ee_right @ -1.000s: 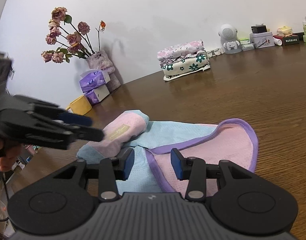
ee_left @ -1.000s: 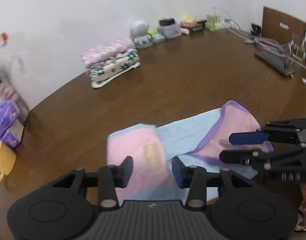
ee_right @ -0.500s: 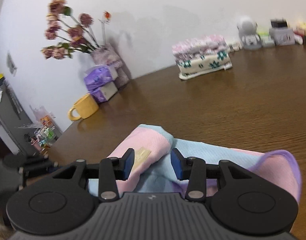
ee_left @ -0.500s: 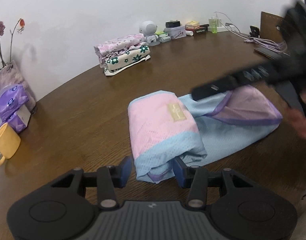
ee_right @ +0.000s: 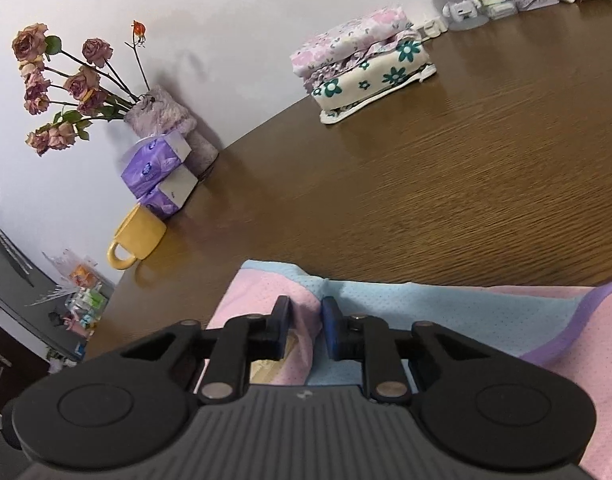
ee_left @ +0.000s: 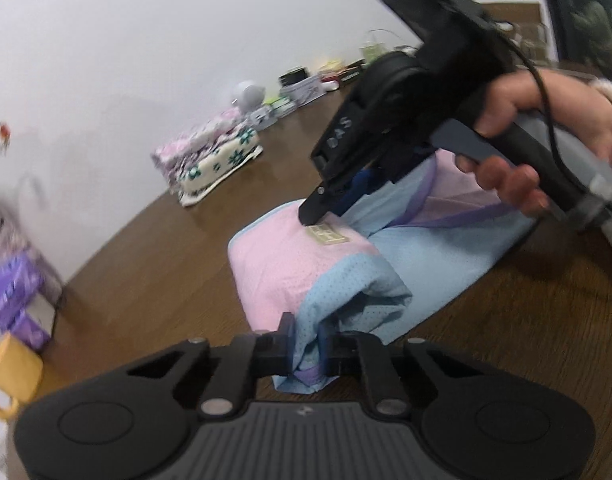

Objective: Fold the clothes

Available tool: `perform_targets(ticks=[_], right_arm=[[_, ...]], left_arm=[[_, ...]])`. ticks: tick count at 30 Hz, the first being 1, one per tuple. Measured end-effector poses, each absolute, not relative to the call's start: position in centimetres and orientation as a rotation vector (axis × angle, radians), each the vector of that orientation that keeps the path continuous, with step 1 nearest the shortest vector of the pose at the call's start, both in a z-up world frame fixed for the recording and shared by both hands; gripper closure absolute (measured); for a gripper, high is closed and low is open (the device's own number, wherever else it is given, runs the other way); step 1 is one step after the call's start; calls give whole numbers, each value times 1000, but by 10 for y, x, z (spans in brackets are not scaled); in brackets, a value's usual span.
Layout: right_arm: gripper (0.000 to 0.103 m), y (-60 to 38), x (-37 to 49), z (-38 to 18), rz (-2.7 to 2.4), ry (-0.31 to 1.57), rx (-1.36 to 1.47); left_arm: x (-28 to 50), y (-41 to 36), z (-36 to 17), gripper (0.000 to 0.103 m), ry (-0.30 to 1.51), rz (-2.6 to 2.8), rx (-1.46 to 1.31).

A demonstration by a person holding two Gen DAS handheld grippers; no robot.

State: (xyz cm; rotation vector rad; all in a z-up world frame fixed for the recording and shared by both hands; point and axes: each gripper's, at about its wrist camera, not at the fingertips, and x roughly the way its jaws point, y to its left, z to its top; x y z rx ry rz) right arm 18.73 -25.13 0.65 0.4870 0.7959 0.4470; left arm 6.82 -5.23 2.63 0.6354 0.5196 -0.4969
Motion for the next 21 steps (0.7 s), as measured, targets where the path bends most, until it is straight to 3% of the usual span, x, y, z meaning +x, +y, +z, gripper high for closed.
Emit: perform_targets(ticks=[2, 4, 7, 9, 17, 20, 21], right_arm=[[78, -253, 177, 11, 433, 773, 468], [61, -255, 161, 18, 424, 724, 442], [58, -245, 120, 36, 437, 643, 303], [53, -232, 94, 42, 465, 625, 212], [56, -177, 54, 26, 401, 643, 39], [71, -172, 54, 22, 359, 623, 57], [76, -170, 54, 22, 348, 617, 59]], left_arm=[[66, -49, 28, 90, 510, -498, 620], [65, -41, 30, 82, 506, -487, 588], [62, -29, 34, 62, 500, -470, 541], [63, -21, 35, 62, 508, -463, 511], [82, -4, 28, 62, 600, -513, 368], [84, -2, 26, 64, 607, -515, 336], [86, -1, 25, 69, 611, -514, 323]])
